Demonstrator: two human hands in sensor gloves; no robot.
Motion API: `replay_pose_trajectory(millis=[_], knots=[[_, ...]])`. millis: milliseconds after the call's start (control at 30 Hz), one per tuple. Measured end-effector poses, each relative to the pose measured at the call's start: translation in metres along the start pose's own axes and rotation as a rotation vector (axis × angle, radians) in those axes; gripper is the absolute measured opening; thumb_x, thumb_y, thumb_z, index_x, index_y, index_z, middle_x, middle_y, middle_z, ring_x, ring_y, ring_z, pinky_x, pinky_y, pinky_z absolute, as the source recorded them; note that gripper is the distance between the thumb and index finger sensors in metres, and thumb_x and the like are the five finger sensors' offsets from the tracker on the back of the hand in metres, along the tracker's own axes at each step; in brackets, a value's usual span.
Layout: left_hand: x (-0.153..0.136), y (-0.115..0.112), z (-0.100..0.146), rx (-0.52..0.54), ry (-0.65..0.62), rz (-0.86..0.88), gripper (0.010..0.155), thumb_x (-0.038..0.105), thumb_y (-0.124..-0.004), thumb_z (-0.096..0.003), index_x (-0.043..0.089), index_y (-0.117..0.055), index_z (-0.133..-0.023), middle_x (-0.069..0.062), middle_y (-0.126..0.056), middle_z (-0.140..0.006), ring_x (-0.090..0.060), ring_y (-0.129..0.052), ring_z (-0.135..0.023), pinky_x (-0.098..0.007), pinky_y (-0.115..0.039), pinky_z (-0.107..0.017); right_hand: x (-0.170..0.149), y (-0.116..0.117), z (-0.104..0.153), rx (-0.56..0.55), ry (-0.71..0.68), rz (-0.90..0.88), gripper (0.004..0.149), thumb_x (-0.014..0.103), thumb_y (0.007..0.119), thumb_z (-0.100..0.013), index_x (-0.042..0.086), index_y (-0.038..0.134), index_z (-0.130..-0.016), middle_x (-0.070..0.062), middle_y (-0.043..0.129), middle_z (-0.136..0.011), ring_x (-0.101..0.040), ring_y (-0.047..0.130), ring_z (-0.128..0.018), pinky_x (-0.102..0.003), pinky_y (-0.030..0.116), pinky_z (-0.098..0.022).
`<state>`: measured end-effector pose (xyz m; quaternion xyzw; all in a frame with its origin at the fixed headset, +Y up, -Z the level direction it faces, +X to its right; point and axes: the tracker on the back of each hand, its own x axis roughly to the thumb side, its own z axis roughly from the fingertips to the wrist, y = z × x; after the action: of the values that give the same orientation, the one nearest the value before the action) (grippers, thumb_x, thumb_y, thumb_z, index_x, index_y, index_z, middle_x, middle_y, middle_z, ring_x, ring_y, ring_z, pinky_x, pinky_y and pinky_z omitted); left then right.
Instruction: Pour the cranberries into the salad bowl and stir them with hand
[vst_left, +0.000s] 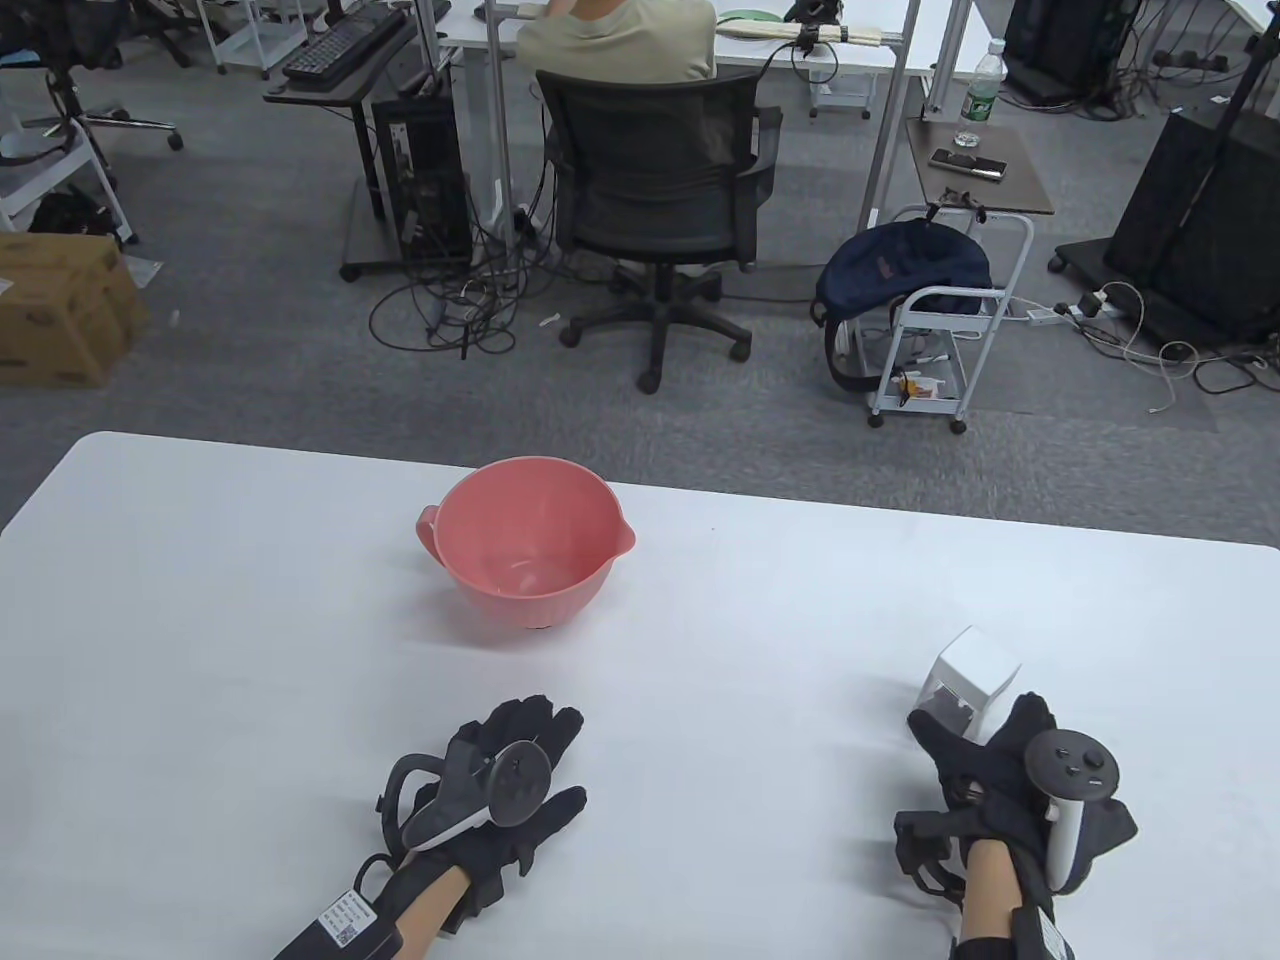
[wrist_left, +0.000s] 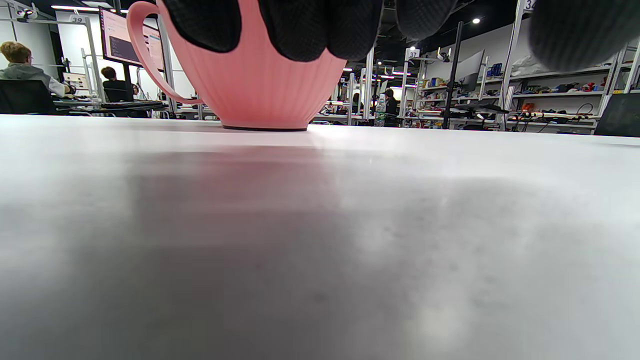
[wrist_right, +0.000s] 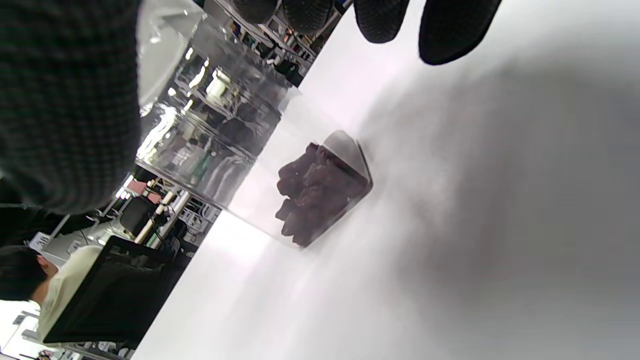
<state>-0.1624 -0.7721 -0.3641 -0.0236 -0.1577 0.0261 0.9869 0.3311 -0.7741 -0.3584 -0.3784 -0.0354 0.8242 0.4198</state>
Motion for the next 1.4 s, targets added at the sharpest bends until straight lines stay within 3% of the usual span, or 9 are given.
replay_pose_trajectory(millis=[200,433,533,700,833,1000,1400], knots=[[-0.001,0.001,0.0,0.005,0.0,0.018,0.08,0.079,-0.071,-0.0458,0.049,-0.037,-0.112,0.008,-0.049,-0.125,-0.023,-0.053,-0.116,-0.054,-0.055,-0.081,0.008,0.008,-0.013,0.057,0.075,-0.073,0.114,0.062,0.102,-0.027,0.035,0.027,-0.108,0.006,0.03,-0.121,-0.036,0.039,-0.112,-0.061,0.054,-0.077],[-0.001,0.0,0.0,0.002,-0.002,0.019,0.08,0.079,-0.071,-0.0458,0.049,-0.038,-0.112,0.008,-0.05,-0.124,-0.023,-0.053,-0.116,-0.054,-0.055,-0.081,0.015,0.014,-0.024,0.007,0.106,-0.056,0.112,0.06,0.102,-0.028,0.035,0.028,-0.108,0.007,0.034,-0.121,-0.034,0.043,-0.112,-0.061,0.056,-0.077],[-0.002,0.001,0.0,0.006,-0.001,0.019,0.08,0.079,-0.071,-0.0458,0.049,-0.039,-0.112,0.008,-0.05,-0.124,-0.022,-0.054,-0.116,-0.054,-0.054,-0.081,0.017,0.018,-0.029,-0.012,0.109,-0.082,0.106,0.059,0.102,-0.028,0.042,0.033,-0.106,0.007,0.037,-0.121,-0.032,0.045,-0.112,-0.061,0.056,-0.076],[-0.003,0.0,-0.001,0.001,0.005,0.025,0.079,0.079,-0.071,-0.0459,0.049,-0.039,-0.112,0.008,-0.051,-0.124,-0.022,-0.054,-0.116,-0.054,-0.054,-0.081,0.019,0.023,-0.031,-0.057,0.098,-0.113,0.094,0.059,0.104,-0.026,0.047,0.047,-0.1,0.009,0.049,-0.118,-0.03,0.052,-0.111,-0.059,0.058,-0.076],[-0.003,0.001,-0.001,0.002,0.007,0.033,0.079,0.079,-0.071,-0.0459,0.049,-0.039,-0.112,0.008,-0.051,-0.124,-0.022,-0.054,-0.116,-0.055,-0.054,-0.081,0.023,0.024,-0.03,-0.02,0.013,-0.101,0.093,0.059,0.105,-0.026,0.052,0.046,-0.098,0.008,0.066,-0.111,-0.036,0.062,-0.107,-0.061,0.063,-0.073],[-0.003,0.001,-0.001,0.009,0.003,0.031,0.079,0.079,-0.071,-0.0459,0.049,-0.04,-0.112,0.008,-0.051,-0.124,-0.022,-0.054,-0.116,-0.055,-0.054,-0.081,0.033,0.02,-0.02,0.038,-0.083,-0.216,0.094,0.055,0.108,-0.026,0.055,0.046,-0.096,0.005,0.061,-0.106,-0.044,0.064,-0.103,-0.064,0.067,-0.07],[-0.005,0.003,0.001,0.023,0.0,0.04,0.079,0.079,-0.071,-0.0457,0.049,-0.04,-0.112,0.008,-0.052,-0.124,-0.022,-0.055,-0.116,-0.055,-0.054,-0.081,0.067,0.018,0.034,0.25,-0.317,-0.336,0.096,0.051,0.112,-0.026,0.055,0.047,-0.097,0.006,0.061,-0.105,-0.029,0.066,-0.092,-0.061,0.083,-0.057]])
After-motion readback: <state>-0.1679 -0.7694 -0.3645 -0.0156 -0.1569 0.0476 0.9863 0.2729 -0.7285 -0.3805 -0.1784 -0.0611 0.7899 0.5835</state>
